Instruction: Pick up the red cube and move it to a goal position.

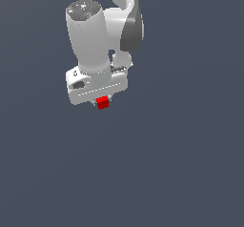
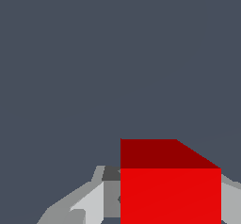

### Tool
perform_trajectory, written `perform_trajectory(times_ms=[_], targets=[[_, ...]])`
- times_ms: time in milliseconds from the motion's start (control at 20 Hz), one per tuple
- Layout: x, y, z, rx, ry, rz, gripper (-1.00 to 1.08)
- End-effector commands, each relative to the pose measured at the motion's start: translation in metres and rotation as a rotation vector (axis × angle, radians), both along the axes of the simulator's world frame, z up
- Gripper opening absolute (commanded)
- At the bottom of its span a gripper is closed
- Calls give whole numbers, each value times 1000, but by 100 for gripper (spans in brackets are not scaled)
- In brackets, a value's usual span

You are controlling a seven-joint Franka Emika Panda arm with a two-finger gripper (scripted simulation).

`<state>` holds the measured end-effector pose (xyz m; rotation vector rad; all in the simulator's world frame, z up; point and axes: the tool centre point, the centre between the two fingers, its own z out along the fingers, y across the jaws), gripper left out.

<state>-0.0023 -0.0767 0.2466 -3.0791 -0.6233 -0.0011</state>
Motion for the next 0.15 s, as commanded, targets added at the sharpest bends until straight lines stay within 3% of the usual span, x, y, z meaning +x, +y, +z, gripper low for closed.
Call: perform_trajectory(times_ms=[0, 100], targets=[[2, 0, 4, 0, 1, 0, -100], [3, 0, 5, 0, 1, 0, -100]])
